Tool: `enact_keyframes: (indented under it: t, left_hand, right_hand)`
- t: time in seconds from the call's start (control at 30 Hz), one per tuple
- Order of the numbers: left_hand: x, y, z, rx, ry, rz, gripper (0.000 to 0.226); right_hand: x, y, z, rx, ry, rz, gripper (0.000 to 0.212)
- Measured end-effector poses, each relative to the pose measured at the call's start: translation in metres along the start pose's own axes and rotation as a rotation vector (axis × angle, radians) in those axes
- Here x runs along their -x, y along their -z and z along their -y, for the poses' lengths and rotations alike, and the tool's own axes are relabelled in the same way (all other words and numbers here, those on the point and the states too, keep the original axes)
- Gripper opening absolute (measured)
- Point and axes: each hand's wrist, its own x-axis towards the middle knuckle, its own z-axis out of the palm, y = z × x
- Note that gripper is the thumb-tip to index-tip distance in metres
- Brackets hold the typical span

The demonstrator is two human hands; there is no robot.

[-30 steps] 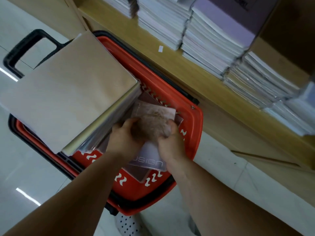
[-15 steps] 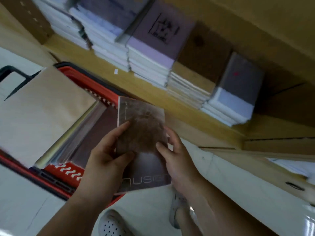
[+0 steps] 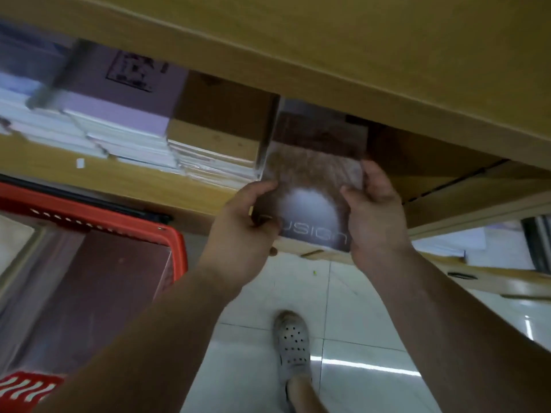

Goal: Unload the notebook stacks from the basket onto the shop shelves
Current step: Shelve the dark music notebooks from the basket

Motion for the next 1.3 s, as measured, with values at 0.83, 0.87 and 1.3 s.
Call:
enact_keyframes:
  t: [0.83,0.87,1.3]
  left_hand:
    - [-0.094,-0.008,0.01,-0.816,-0.261,-0.189,0.049]
    - [-0.084,0.0,0.01,-0.811,-0.264,-0.183,0.05]
    - [0.116,0.236,-0.017,-0.951,0.144,-0.144,0.064]
  right_hand:
    - [-0.074,-0.011,-0.047,0.812,0.284,0.218,0.079]
    - [-0.064,-0.011,-0.047,0.837,0.31,0.192,0.084]
    - [0.158,-0.14,-0.012,0.665,0.012,0.4,0.079]
